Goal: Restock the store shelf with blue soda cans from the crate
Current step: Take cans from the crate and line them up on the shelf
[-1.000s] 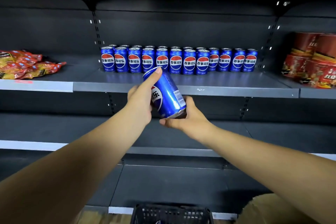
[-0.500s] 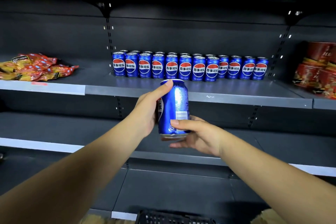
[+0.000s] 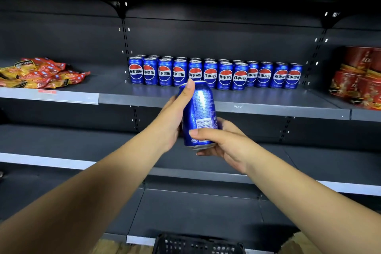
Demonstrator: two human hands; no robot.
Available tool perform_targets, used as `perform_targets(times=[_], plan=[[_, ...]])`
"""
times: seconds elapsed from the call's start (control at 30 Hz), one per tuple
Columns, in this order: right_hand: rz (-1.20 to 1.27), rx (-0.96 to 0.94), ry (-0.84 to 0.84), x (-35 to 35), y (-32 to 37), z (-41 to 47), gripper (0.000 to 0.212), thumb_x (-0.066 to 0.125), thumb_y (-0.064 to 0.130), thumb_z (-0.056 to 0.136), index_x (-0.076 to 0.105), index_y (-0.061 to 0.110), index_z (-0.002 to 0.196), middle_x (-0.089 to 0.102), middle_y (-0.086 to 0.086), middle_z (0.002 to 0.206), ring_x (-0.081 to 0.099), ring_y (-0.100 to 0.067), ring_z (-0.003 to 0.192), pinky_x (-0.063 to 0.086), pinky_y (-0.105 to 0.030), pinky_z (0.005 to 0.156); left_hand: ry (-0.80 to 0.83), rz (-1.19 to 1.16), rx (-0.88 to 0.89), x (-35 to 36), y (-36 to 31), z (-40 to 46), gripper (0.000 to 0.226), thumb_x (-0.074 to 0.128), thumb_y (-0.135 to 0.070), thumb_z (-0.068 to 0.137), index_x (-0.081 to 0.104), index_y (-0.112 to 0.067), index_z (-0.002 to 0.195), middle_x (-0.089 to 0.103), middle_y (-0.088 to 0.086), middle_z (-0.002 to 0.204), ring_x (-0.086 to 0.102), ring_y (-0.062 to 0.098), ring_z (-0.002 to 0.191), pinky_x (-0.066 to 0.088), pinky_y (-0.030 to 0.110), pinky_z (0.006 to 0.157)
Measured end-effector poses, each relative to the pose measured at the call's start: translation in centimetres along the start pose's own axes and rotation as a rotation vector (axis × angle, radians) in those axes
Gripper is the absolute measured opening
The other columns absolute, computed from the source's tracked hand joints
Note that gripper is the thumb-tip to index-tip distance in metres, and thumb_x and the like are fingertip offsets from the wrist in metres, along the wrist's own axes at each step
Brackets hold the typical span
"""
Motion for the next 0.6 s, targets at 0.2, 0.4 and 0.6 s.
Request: perform_targets(times=[0.2, 0.4, 0.6], plan=[[-0.094, -0.064, -0.163, 0.8, 0.1, -0.7, 0.045, 0.076, 0.006, 0.071, 0.056, 0.013, 0.112, 0.070, -0.003, 0.092, 0.065, -0.016, 0.072, 0.052, -0.030, 0.067, -0.123, -0.005, 0.027, 1.3, -0.1, -0.8, 0.065, 0.071, -0.051, 0.058, 0.053, -0.015, 0.109, 0.069, 0.002, 0.099, 0.068, 0.016, 0.083, 0.056, 0.033, 0.074], [-0.097, -0.142, -0.236, 1.5, 0.5, -0.7, 0.049, 0.077, 0.004, 0.070, 0.051, 0.013, 0.110, 0.064, -0.001, 0.091, 0.059, -0.010, 0.066, 0.042, -0.011, 0.047, -0.223, -0.040, 0.065, 2.2, -0.6, -0.6, 0.047, 0.076, -0.043, 0.071, 0.054, -0.017, 0.104, 0.069, 0.003, 0.095, 0.069, 0.016, 0.073, 0.056, 0.028, 0.056], [-0.225, -0.050, -0.101, 0.6, 1.4, -1.2, 0.052, 0.079, 0.017, 0.072, 0.044, 0.021, 0.110, 0.067, 0.001, 0.107, 0.065, -0.014, 0.091, 0.052, -0.025, 0.074, -0.127, -0.024, 0.065, 1.6, -1.2, -0.6, 0.042, 0.074, -0.039, 0.075, 0.060, -0.013, 0.105, 0.072, 0.005, 0.087, 0.070, 0.018, 0.069, 0.056, 0.031, 0.058]])
Point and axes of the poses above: each hand's wrist, its own z-axis towards the middle knuckle, its own x-axis out of the palm, y = z × x, the point moved 1 cm from there along z, towards the middle knuckle
